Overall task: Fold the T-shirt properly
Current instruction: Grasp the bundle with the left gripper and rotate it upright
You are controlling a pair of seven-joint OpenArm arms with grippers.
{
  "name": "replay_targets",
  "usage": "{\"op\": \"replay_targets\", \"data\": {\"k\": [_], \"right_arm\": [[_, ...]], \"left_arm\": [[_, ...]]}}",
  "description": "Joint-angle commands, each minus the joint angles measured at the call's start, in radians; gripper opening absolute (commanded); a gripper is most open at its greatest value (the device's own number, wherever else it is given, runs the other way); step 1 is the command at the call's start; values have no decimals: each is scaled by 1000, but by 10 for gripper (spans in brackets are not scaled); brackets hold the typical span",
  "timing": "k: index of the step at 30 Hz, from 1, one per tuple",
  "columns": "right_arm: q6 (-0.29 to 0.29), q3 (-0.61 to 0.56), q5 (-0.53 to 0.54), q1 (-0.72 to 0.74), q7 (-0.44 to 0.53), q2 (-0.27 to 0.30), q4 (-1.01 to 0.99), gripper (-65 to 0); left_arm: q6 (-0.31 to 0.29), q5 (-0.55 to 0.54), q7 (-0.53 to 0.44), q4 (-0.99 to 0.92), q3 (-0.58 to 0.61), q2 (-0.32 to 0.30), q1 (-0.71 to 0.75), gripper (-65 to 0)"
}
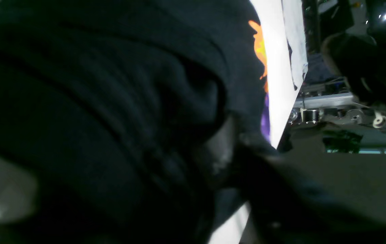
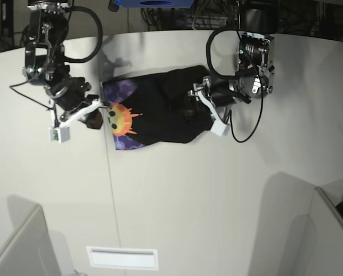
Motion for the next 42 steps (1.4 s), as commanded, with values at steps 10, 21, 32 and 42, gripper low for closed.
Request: {"op": "replay_targets", "data": {"k": [10,21,32,42], "right_arm": [[127,144,8,-20,18,9,18,-650],[139,204,3,-86,18,7,18,-650],[138,204,2,-140,20,4,18,-650],[136,205,2,-151,20,4,18,-650]], "left_arm": [[32,25,83,-24,482,-276,-260,-650],[29,231,89,73,1203,-365,-674,-650],[-66,645,87,128,1275,-179,-682,-650],[-102,857,14,128,1284,-124,-621,-650]]}}
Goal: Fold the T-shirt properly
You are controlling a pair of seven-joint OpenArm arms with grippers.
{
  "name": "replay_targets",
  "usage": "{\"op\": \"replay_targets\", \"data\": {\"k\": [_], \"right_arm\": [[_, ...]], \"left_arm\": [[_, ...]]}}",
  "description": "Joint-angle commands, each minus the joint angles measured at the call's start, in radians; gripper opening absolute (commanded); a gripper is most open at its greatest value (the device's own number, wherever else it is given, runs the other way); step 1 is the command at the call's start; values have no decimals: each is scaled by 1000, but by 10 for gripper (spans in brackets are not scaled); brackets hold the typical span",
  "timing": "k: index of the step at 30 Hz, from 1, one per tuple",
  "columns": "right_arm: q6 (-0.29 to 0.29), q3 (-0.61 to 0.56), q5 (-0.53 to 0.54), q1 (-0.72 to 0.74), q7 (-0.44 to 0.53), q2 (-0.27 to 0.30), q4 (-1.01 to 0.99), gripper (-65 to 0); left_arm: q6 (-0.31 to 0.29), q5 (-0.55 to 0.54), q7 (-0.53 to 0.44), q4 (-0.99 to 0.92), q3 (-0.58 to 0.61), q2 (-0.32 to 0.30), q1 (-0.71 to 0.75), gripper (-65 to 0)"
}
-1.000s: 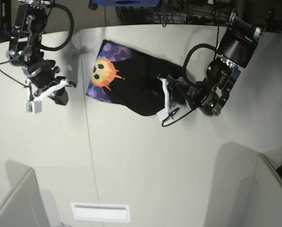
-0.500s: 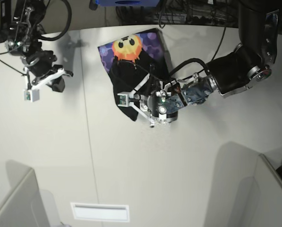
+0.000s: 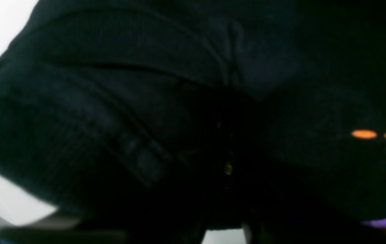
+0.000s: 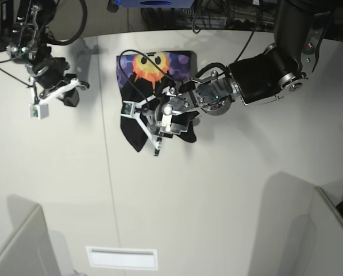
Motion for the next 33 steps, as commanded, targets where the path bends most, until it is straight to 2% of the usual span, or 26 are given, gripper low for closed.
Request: {"op": "replay_targets", "data": {"k": [1,11,13,16,18,20,23,26,29,33], "right_arm": [[6,7,11,4,22,10,18,-650],[6,7,11,5,22,9,18,-650],[6,7,11,5,22,9,18,-650],[6,7,11,5,22,9,18,-650],[6,7,11,4,22,9,18,-650],[6,7,11,4,22,9,18,-650],[6,7,11,4,22,9,18,-650],[6,7,11,4,22,9,17,-650],[6,7,11,5,22,9,17,-650],[6,7,11,5,22,9,17,-650]], "left_arm": [[-3,-13,-14,-1,2,1,3,-650],[-8,-13,-15,7,2,13,17,-650],[-45,-13,-15,7,2,13,12,-650],[-137,-7,-12,7,-2,15,9,-650],[-141,-7,-11,7,-5,15,-1,-650],[-141,-7,-11,7,-7,15,-9,-541],[-141,-7,-11,7,-10,15,-15,-324],[-141,-13,-11,7,-50,15,-27,-178],[-141,-13,-11,28,-116,15,-32,-105],[-141,-13,-8,108,-208,13,-34,-91]]}}
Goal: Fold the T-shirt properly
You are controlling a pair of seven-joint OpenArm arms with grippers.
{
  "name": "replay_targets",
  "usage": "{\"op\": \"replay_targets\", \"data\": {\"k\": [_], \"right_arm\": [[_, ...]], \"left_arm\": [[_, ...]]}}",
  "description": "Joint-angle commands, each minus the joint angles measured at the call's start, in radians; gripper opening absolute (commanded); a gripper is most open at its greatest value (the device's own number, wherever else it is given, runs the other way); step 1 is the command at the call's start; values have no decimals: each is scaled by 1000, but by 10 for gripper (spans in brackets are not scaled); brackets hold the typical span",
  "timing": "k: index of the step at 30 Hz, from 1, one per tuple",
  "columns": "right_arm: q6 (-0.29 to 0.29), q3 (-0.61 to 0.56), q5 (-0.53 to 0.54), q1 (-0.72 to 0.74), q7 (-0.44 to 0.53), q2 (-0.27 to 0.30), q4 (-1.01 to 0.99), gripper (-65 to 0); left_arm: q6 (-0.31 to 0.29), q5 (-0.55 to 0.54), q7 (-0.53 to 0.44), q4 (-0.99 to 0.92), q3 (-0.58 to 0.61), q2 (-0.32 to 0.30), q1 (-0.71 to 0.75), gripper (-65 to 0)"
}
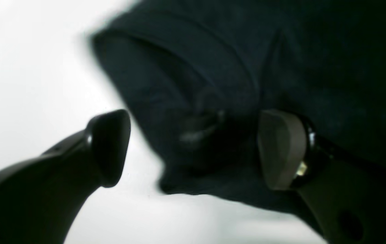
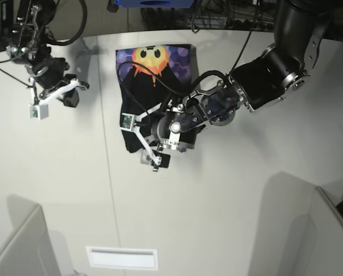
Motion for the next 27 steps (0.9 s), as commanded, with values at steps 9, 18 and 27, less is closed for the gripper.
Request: {"op": "replay_targets", "data": {"k": [9,18,27], "right_arm": [[6,7,10,-29,20,19,20,-650],[12,76,11,-164,26,48,49,-650],[12,107,8,-347,26,115,49,-650]], "left_arm": [[-1,-2,84,310,-423,-40,93,-114],[-1,-93,90,476,-896,-138,524,-650],[-1,-102,-262,473,-1270,-181,1012,-650]]}}
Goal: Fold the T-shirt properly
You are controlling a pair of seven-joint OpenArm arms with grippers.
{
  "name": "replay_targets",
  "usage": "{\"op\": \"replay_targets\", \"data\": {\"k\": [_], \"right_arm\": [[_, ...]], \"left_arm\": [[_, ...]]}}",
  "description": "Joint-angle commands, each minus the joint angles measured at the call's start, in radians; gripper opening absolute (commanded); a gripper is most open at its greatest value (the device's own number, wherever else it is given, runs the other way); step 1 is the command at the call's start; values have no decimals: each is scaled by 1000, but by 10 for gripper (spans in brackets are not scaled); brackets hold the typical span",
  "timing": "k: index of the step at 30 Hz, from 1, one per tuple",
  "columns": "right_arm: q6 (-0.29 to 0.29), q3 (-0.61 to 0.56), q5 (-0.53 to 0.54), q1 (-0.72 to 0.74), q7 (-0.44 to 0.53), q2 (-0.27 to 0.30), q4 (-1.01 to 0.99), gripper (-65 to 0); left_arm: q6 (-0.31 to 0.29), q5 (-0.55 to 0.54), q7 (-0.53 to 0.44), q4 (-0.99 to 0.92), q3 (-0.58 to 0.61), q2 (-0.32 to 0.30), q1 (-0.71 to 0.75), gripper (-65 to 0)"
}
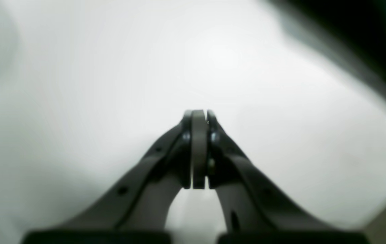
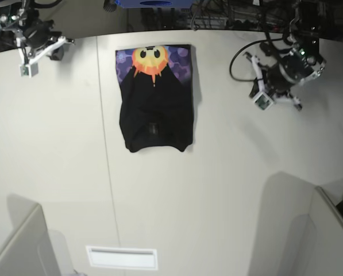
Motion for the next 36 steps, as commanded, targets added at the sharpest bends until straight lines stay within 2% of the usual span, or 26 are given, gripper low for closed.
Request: {"op": "replay_targets", "data": {"k": [1,5,7,14,17,20,23,27,30,33,36], "right_arm": [[-5,25,-1,-26,18,22,17,-650],[-5,68,-1,-105,12,25,17,-650],[-5,76,1,-167,12,25,26,-650],[-5,65,5,-404,-17,19,29,-650],[-5,-4,1,-450,-91,19,20,-650],[-5,-99,-1,-448,-111,22,-18,-650],[-5,-248,-32,-345,-109,37,-140,-650],[-5,-497,-148,-134,-79,51,-431,-650],[-11,-661,-161,-34,76,9,-654,-650],[-11,-782,-162,46,262,-50,-888,-650],[-11,-845,-162,139,483,-129,-1177,-650]], "left_arm": [[-1,-11,-91,14,-49,-6,59,-650],[-1,-11,-325,8,-183,-4,252,-650],[-1,-11,-373,9,-230,-2,328,-650],[-1,-11,-375,9,-341,-2,622,-650],[-1,-11,-373,-1,-347,8,780,-650],[-1,-11,-373,-46,-344,56,846,-650],[-1,32,-376,-184,-313,88,814,-650],[-1,230,-398,-532,-149,99,611,-650],[-1,303,-540,-850,-18,99,456,-650],[-1,283,-708,-1126,77,97,306,-650],[4,256,-844,-1379,179,97,157,-650]]}}
